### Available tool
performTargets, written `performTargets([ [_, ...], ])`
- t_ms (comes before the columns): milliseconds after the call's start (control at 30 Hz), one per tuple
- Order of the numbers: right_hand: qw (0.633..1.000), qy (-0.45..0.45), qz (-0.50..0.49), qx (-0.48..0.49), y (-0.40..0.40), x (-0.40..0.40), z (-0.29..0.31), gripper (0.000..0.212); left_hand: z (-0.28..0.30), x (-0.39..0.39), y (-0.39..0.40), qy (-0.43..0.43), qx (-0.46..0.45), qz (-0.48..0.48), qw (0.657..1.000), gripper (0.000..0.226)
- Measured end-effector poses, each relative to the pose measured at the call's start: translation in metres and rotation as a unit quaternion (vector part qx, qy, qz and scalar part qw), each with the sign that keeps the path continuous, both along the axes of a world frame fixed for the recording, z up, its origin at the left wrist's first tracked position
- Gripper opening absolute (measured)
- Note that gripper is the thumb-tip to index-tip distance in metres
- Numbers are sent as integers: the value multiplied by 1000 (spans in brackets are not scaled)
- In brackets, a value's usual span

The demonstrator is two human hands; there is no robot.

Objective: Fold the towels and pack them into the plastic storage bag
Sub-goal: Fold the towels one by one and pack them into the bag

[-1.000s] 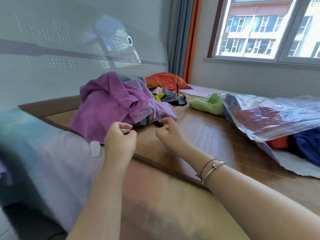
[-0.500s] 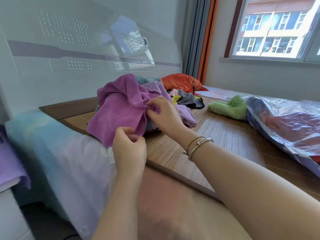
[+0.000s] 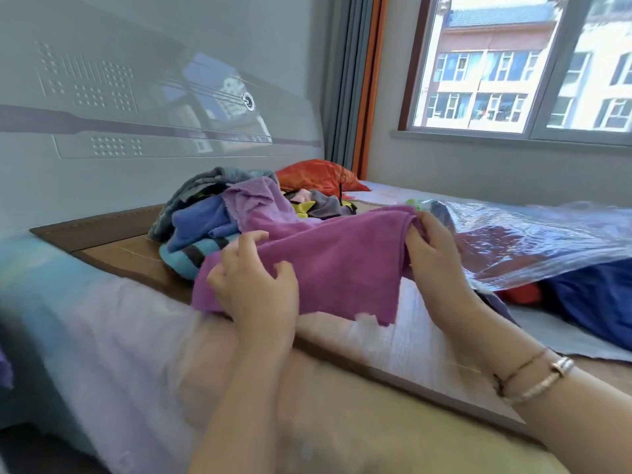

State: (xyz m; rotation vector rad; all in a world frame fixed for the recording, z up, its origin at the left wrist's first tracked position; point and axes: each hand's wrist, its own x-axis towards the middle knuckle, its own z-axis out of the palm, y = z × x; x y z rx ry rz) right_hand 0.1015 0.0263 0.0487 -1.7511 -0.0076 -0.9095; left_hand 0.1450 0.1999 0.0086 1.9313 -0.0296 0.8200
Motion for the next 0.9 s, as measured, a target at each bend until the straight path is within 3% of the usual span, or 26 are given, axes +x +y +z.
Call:
performTargets([
  [167,995,24,-57,80,-61,-89,-3,25,-12,-14,-31,72,135,-131,979,39],
  [267,987,123,-85,65,-87,-120,-14,21,-27,-21,-50,131,205,-219,945,39],
  [367,968,241,-43,61,-99,-139,-19,20,-41,-24,-62,171,241,-223,929,49],
  [533,956,257,-2,143,-118,-154,-12,27,-28,-32,-82,253,107,-289,917,51],
  [600,958,279,-26,52,-125,-155,-16,29,-26,-37,-87,260,108,-303,911,47],
  [667,972,235,-23,6,-124,-153,-17,15,-26,-42,-90,255,130,-316,905,41],
  [700,980,197,-6,25,-122,-153,-15,5,-27,-43,-91,253,124,-323,903,41],
  [800,984,98,97,110,-121,-156,-3,20,-26,-41,-92,238,35,-335,911,44],
  [900,969,138,188,83,-126,-162,-3,10,-26,-36,-88,194,-53,-323,925,44],
])
